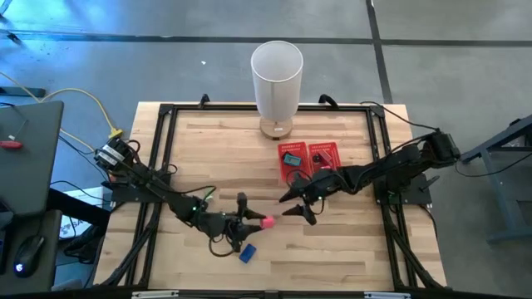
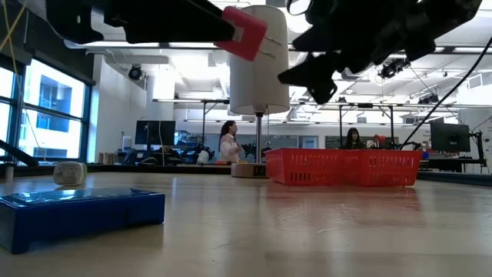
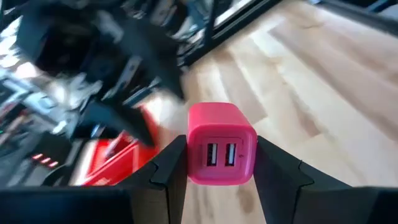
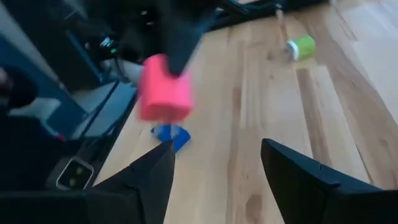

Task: Pick & Place Office items
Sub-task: Put the pink charger adapter into the right red bin

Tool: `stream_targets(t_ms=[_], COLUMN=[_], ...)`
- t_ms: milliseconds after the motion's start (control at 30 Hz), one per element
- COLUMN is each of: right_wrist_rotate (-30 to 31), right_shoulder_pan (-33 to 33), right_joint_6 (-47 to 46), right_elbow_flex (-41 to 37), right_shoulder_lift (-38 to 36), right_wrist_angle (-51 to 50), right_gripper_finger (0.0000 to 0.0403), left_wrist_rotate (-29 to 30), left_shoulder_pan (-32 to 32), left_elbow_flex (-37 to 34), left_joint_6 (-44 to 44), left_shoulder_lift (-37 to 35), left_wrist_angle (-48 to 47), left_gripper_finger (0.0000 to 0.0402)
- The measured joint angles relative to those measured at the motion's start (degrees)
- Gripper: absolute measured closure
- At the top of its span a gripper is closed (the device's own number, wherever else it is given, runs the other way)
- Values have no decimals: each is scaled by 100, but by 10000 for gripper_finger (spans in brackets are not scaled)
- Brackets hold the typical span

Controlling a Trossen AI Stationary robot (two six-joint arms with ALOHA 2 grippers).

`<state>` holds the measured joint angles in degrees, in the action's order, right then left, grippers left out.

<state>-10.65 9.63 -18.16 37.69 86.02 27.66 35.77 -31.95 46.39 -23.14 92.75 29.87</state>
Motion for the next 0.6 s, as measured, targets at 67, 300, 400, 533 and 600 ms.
stream_targets(t_ms=[67, 300, 400, 533, 600], right_wrist_rotate=[8, -513, -863, -1086, -1076], right_shoulder_pan=[-10, -103, -150, -222, -232], right_joint_6=[-307, -598, -620, -739, -754], right_elbow_flex=[0, 76, 81, 236, 361], right_shoulder_lift=[73, 164, 164, 170, 314], right_wrist_angle=[114, 263, 561, 466, 344], right_gripper_finger=[175, 176, 176, 176, 176], left_wrist_rotate=[-394, -1497, -2131, -2343, -2372], left_shoulder_pan=[104, 495, 636, 764, 834], left_elbow_flex=[0, 0, 0, 60, 127], left_joint_6=[32, -85, -88, -197, -211], left_shoulder_lift=[0, 0, 0, 0, 0], left_wrist_angle=[-17, -20, -26, -22, -26], left_gripper_finger=[264, 264, 264, 264, 264])
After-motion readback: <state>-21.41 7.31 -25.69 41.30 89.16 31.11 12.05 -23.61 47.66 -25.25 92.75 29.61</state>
